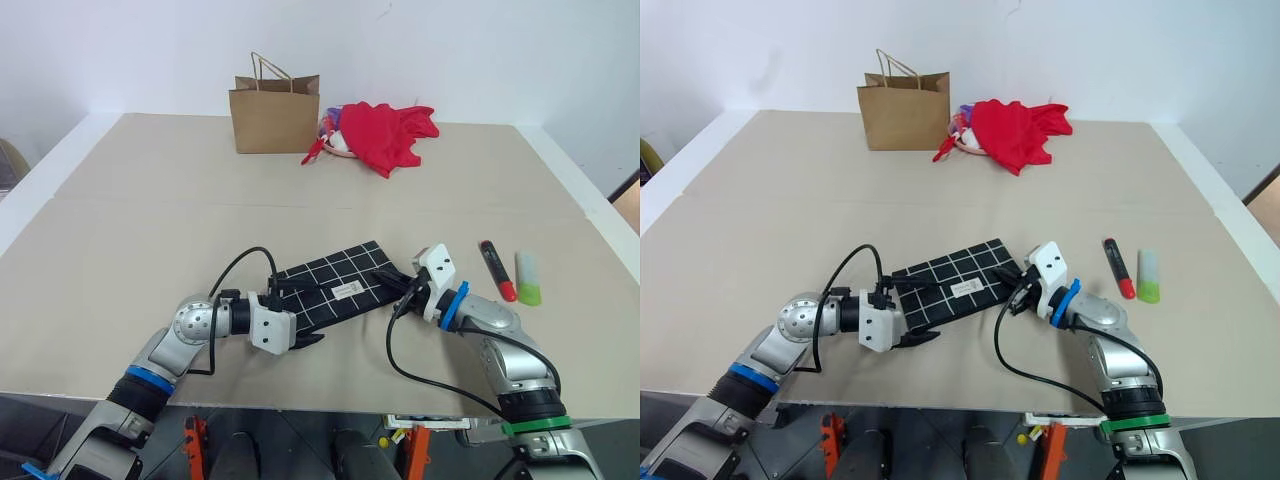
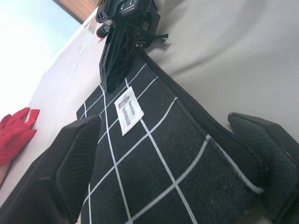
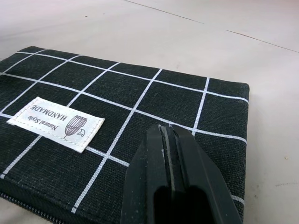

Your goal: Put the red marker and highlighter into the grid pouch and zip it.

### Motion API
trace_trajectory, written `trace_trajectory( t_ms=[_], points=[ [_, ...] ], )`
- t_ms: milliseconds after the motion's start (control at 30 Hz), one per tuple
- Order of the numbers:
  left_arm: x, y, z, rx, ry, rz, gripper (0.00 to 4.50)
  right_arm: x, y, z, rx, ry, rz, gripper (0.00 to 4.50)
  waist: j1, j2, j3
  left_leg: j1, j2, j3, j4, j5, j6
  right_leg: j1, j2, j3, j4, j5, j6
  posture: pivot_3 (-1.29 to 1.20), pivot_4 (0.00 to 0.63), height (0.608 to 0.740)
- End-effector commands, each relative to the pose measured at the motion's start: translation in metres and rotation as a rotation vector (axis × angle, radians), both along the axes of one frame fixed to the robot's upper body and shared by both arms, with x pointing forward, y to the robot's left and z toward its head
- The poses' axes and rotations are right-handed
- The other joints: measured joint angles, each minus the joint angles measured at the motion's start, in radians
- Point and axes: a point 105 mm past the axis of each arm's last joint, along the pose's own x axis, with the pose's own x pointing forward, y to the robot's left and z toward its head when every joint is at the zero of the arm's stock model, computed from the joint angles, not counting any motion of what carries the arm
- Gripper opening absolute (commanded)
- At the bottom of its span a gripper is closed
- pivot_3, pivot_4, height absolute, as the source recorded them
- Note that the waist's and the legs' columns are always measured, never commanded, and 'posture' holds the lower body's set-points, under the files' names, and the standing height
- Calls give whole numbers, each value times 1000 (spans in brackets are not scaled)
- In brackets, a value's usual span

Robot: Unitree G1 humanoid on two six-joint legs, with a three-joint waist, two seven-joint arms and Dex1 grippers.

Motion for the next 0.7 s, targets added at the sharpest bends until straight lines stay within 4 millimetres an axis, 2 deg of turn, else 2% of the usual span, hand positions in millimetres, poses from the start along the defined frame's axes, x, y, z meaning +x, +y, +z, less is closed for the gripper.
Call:
trace_trajectory(
  t_ms=[33, 67, 133, 200, 267, 467, 567, 700],
  points=[
    [5, 2, -15, 78, 16, 1, 3052, -2, 3, 14, 19, -50, 17, 0, -1, 0, 0, 0, 0, 0, 0, 0, 0, 0, 0, 0, 0, 0, 0, 0, 150, 740],
    [7, 1, -14, 82, 12, -1, 2659, -3, 3, 14, 19, -51, 19, 0, -1, 0, 0, 0, 0, 0, 0, 0, 1, 0, 0, 0, 0, 0, 0, 0, 150, 740],
    [10, 1, -15, 93, 3, -7, 1512, -3, 4, 15, 20, -53, 22, 0, -1, 1, 0, 0, 0, 0, 0, 1, 1, 0, 0, 0, 0, 0, 0, 0, 150, 740],
    [11, 0, -14, 92, 0, -6, 956, -3, 5, 16, 20, -55, 23, 0, -1, 2, -1, 0, 0, 0, 0, 1, 1, 0, 0, 0, 0, 1, 0, 0, 150, 740],
    [12, 0, -13, 91, -6, -9, 78, -4, 5, 16, 23, -54, 26, 0, -1, 4, -3, 1, 0, 0, 0, 1, 1, 0, 0, 0, 0, 1, 0, 0, 150, 740],
    [17, 4, -12, 99, -14, -6, 11, -11, 7, 21, 26, -65, 43, 0, -1, 6, -3, 1, 0, 0, 0, 1, 1, 1, 0, 0, 0, 0, -1, 0, 150, 740],
    [23, 8, -7, 71, 12, 17, 11, -12, 5, 29, 18, -105, 35, 0, -2, 6, -3, 1, -1, 0, 0, 3, 3, 1, 0, 0, 0, 0, -3, 0, 150, 740],
    [27, 12, 9, -54, 129, 42, 0, -18, -2, 53, 67, -170, 27, 1262, -3, 6, -3, 1, -1, 0, 0, 4, 5, 0, 0, 0, 0, 1, -4, 0, 150, 740]
  ],
)
